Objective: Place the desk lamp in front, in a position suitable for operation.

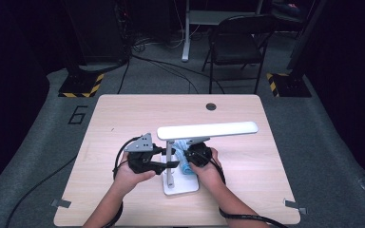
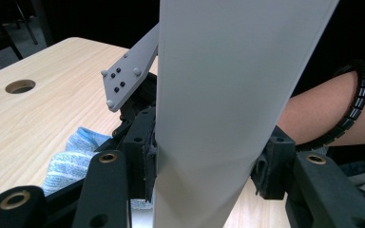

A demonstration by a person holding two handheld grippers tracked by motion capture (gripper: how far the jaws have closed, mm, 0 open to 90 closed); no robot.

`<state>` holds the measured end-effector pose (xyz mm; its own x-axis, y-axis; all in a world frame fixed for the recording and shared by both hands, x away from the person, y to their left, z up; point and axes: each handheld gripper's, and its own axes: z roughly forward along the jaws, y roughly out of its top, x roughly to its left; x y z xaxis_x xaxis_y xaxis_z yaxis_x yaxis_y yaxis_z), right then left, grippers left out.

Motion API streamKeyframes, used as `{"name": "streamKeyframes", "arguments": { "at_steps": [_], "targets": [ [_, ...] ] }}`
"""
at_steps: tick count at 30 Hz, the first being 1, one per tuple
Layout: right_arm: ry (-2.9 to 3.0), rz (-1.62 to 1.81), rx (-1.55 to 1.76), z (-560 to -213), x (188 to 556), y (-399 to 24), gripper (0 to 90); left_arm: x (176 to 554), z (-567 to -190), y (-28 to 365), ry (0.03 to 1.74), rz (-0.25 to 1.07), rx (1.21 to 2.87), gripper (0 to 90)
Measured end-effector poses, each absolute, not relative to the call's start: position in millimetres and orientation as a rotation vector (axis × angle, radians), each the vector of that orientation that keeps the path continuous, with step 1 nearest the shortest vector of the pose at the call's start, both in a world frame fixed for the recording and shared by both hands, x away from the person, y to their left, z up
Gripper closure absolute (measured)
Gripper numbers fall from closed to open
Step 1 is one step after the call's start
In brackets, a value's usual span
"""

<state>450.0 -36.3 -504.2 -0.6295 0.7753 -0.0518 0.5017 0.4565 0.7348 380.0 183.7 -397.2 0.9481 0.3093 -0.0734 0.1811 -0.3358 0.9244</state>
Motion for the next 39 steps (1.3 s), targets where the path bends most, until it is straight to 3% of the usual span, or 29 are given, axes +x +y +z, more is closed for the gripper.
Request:
{"name": "streamKeyframes", "arguments": {
  "at_steps": [8, 15, 39],
  "targets": [
    [2.316, 0.984, 1.09, -505, 449, -43, 70.5, 382, -398, 185, 0.364, 0.134, 1.913, 50.3],
    [2.303, 1.005, 1.117, -505, 447, -45, 70.2, 384, -390, 187, 0.402, 0.048, 1.869, 47.6],
    [2.362, 1.044, 1.077, -501, 420, -37, 68.5, 382, -377, 180, 0.376, 0.131, 1.895, 50.6]
  ]
}}
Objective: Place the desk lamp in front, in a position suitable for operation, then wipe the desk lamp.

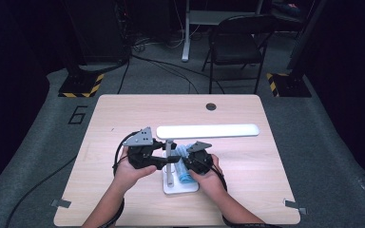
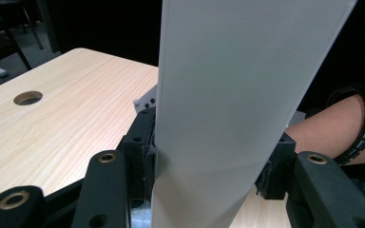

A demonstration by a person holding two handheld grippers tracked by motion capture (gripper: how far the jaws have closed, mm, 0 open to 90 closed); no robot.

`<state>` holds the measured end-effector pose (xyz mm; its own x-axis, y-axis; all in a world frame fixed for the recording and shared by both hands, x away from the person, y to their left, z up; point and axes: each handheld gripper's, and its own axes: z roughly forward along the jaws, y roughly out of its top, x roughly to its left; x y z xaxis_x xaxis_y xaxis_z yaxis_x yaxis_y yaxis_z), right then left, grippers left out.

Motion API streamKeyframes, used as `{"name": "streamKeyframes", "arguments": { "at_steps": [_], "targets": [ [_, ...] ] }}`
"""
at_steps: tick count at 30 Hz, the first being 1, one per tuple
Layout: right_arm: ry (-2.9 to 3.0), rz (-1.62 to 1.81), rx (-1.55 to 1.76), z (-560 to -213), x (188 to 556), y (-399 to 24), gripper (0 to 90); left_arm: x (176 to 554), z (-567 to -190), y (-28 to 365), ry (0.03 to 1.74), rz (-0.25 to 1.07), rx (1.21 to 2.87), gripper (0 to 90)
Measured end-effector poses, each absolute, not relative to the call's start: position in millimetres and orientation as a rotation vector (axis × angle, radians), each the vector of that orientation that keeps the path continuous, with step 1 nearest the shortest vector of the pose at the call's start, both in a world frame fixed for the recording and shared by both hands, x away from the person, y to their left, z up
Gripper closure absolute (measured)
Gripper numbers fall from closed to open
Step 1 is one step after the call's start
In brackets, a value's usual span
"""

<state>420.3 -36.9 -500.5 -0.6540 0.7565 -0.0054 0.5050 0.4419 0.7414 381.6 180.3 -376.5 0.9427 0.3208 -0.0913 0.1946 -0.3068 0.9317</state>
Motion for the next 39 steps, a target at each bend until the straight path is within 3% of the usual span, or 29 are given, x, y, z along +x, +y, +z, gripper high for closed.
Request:
{"name": "streamKeyframes", "arguments": {
  "at_steps": [13, 18, 24, 32, 39],
  "targets": [
    [2.437, 1.076, 0.996, -501, 379, -46, 67.0, 382, -376, 180, 0.372, 0.128, 1.901, 50.6],
    [2.46, 1.101, 0.993, -500, 364, -47, 59.7, 382, -377, 180, 0.375, 0.13, 1.892, 50.6],
    [2.436, 1.094, 0.983, -502, 359, -43, 57.7, 381, -378, 180, 0.373, 0.131, 1.885, 50.5],
    [2.464, 1.051, 0.916, -503, 362, -36, 65.7, 380, -378, 179, 0.367, 0.134, 1.894, 50.8],
    [2.466, 1.042, 0.936, -503, 378, -32, 67.3, 381, -378, 180, 0.367, 0.13, 1.89, 50.7]
  ]
}}
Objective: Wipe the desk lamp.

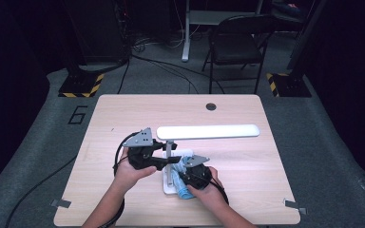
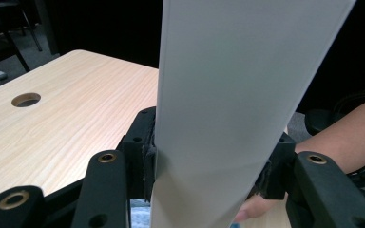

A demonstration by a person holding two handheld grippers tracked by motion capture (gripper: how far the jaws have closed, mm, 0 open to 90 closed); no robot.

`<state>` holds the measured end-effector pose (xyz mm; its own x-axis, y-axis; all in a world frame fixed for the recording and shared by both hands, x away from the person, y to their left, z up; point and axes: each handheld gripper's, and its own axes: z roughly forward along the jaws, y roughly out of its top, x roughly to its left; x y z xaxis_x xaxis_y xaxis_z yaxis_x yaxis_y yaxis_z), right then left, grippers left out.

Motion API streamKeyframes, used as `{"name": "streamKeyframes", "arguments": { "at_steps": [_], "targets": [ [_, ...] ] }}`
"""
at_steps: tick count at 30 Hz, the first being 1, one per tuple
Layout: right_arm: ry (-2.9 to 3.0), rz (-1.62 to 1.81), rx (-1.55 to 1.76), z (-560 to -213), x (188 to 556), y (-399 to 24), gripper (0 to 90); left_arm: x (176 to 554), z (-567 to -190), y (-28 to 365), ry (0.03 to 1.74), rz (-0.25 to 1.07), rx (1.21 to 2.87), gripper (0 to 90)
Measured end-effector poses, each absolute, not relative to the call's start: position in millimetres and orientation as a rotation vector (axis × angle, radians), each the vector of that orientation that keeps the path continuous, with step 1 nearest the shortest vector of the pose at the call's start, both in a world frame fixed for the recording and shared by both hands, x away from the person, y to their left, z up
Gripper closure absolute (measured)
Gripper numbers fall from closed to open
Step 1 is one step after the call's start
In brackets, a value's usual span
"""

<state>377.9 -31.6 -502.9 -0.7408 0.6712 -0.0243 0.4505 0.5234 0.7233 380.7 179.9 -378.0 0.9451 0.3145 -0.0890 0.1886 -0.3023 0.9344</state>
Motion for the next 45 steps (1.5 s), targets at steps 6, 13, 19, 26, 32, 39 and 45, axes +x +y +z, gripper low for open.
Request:
{"name": "streamKeyframes", "arguments": {
  "at_steps": [6, 13, 19, 26, 32, 39, 45],
  "targets": [
    [2.458, 1.039, 0.972, -502, 393, -27, 68.2, 381, -378, 181, 0.366, 0.13, 1.889, 50.7],
    [2.425, 1.029, 1.01, -502, 420, -23, 68.8, 380, -378, 181, 0.37, 0.132, 1.887, 50.7],
    [2.377, 1.042, 1.087, -503, 443, -24, 69.4, 380, -379, 182, 0.372, 0.131, 1.883, 50.7],
    [2.368, 1.043, 1.128, -503, 455, -26, 69.6, 379, -379, 183, 0.375, 0.131, 1.878, 50.7],
    [2.349, 1.029, 1.126, -503, 460, -24, 69.7, 380, -380, 184, 0.385, 0.136, 1.862, 50.7],
    [2.349, 1.034, 1.126, -503, 448, -25, 70.5, 379, -380, 184, 0.376, 0.16, 1.874, 51.3],
    [2.364, 1.048, 1.054, -504, 432, -27, 70.5, 379, -380, 183, 0.377, 0.163, 1.872, 51.3]
  ]
}}
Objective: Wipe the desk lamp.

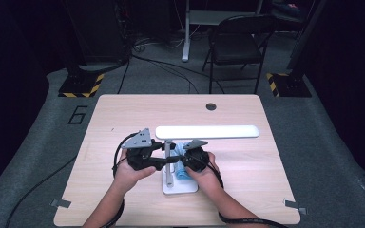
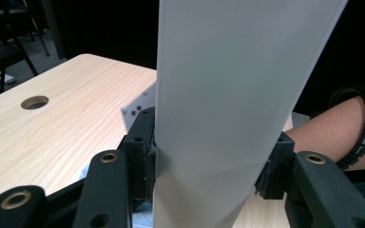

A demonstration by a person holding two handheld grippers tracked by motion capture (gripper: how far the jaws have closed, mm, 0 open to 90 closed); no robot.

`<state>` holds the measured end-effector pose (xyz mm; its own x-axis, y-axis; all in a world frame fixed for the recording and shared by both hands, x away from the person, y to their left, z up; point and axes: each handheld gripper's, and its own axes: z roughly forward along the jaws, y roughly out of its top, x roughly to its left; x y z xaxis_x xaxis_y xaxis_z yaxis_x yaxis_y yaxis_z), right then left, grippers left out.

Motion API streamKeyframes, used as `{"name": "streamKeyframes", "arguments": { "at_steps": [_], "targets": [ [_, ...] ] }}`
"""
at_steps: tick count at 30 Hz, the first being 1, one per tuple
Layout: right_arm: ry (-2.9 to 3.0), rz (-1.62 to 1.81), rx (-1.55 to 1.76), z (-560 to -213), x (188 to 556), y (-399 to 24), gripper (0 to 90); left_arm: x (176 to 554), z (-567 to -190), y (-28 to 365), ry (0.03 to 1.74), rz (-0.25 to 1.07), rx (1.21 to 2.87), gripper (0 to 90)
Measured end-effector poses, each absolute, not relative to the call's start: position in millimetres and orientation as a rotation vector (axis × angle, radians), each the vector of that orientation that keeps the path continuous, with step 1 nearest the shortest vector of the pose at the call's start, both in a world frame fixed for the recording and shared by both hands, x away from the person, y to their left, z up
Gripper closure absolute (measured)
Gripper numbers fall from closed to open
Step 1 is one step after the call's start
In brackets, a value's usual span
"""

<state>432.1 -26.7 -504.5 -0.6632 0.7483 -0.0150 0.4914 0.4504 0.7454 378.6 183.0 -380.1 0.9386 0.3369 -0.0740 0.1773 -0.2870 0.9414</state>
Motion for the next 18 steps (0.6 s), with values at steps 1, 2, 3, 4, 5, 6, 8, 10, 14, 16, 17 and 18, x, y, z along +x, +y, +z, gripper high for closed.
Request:
{"name": "streamKeyframes", "arguments": {
  "at_steps": [1, 2, 3, 4, 5, 6, 8, 10, 14, 16, 17, 18],
  "targets": [
    [2.364, 1.048, 1.054, -504, 432, -27, 70.5, 379, -380, 183, 0.377, 0.163, 1.872, 51.3],
    [2.361, 1.055, 1.032, -506, 424, -28, 70.5, 378, -380, 183, 0.377, 0.164, 1.871, 51.3],
    [2.365, 1.056, 1.026, -506, 421, -28, 70.5, 378, -380, 183, 0.377, 0.164, 1.871, 51.3],
    [2.373, 1.057, 1.029, -506, 417, -28, 70.5, 378, -380, 183, 0.376, 0.157, 1.871, 51.3],
    [2.378, 1.056, 1.009, -506, 415, -29, 70.5, 378, -380, 183, 0.376, 0.157, 1.871, 51.3],
    [2.381, 1.066, 1.018, -506, 410, -29, 70.5, 378, -380, 182, 0.376, 0.158, 1.871, 51.3],
    [2.385, 1.062, 1.017, -506, 406, -29, 70.5, 378, -380, 182, 0.374, 0.158, 1.874, 51.3],
    [2.403, 1.062, 0.983, -506, 399, -32, 70.5, 378, -380, 182, 0.376, 0.157, 1.874, 51.3],
    [2.445, 1.09, 0.942, -506, 376, -39, 70.5, 378, -380, 182, 0.377, 0.167, 1.875, 51.3],
    [2.462, 1.095, 0.904, -506, 368, -43, 70.5, 377, -380, 182, 0.378, 0.168, 1.878, 51.4],
    [2.462, 1.095, 0.904, -506, 368, -43, 70.5, 377, -380, 182, 0.374, 0.164, 1.885, 51.4],
    [2.475, 1.087, 0.878, -506, 361, -45, 70.5, 377, -380, 182, 0.376, 0.166, 1.882, 51.4]
  ]
}}
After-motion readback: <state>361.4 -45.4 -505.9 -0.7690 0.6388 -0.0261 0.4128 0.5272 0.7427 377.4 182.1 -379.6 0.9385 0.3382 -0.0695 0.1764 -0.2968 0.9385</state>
